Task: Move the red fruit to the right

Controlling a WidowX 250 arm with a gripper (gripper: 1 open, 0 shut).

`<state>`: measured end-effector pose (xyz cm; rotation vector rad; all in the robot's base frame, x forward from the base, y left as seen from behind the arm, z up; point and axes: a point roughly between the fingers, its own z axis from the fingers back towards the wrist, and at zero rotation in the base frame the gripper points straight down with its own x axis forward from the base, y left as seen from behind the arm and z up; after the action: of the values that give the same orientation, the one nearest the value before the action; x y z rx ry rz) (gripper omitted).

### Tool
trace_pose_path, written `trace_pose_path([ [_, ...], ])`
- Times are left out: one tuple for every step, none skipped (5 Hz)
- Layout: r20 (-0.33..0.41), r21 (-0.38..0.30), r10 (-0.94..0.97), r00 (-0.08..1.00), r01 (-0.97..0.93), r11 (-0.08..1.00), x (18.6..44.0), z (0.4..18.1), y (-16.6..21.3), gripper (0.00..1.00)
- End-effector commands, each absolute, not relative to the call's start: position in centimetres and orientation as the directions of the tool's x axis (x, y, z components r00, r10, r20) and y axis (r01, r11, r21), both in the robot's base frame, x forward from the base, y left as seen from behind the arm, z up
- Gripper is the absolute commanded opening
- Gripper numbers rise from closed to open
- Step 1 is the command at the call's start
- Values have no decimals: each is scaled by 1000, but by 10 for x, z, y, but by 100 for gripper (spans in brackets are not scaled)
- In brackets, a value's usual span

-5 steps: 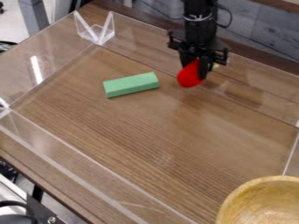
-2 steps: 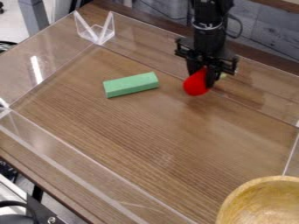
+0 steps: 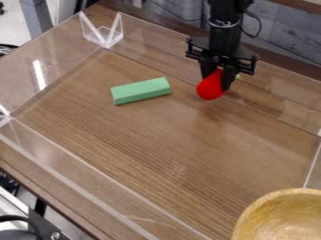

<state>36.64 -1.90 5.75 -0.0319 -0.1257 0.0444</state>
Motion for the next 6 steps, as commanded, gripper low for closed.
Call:
trace_pose_path([
  [254, -62, -18, 967, 35, 997, 370, 108, -13, 0],
  [281, -82, -84, 956, 111, 990, 345, 126, -7, 0],
  [268, -98, -159, 950, 191, 977, 314, 119, -8, 0],
  [250, -120, -153, 956, 188, 975, 287, 110, -28, 0],
  [231, -138, -143, 962, 178, 974, 263, 93, -53, 0],
  [210, -148, -23, 977, 55, 987, 246, 72, -65, 0],
])
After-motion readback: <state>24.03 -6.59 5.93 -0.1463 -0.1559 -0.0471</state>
